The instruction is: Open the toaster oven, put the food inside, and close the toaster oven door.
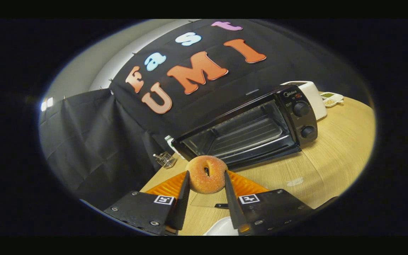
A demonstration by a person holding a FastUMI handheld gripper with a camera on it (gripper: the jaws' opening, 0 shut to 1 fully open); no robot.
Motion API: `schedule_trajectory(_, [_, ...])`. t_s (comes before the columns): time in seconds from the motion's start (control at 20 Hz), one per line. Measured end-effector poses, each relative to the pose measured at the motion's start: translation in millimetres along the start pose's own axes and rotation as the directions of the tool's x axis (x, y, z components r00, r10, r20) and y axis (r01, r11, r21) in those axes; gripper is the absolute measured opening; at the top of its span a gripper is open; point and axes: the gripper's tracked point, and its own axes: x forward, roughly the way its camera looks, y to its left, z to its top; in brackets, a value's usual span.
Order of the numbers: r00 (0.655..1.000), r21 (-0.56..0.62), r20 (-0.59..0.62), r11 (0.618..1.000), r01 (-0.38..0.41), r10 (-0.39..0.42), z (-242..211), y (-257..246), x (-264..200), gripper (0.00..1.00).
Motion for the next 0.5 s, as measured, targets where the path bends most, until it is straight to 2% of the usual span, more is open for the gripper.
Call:
schedule_trajectory(0.35, [0.994, 0.067, 0.056, 0.993, 0.093, -0.097, 30.9, -28.5, 65.5, 0.52])
schedule_trajectory(0.5, [0.99, 0.044, 0.062, 0.992, 0.122, -0.125, 34.3, -36.3, 90.5, 0.52])
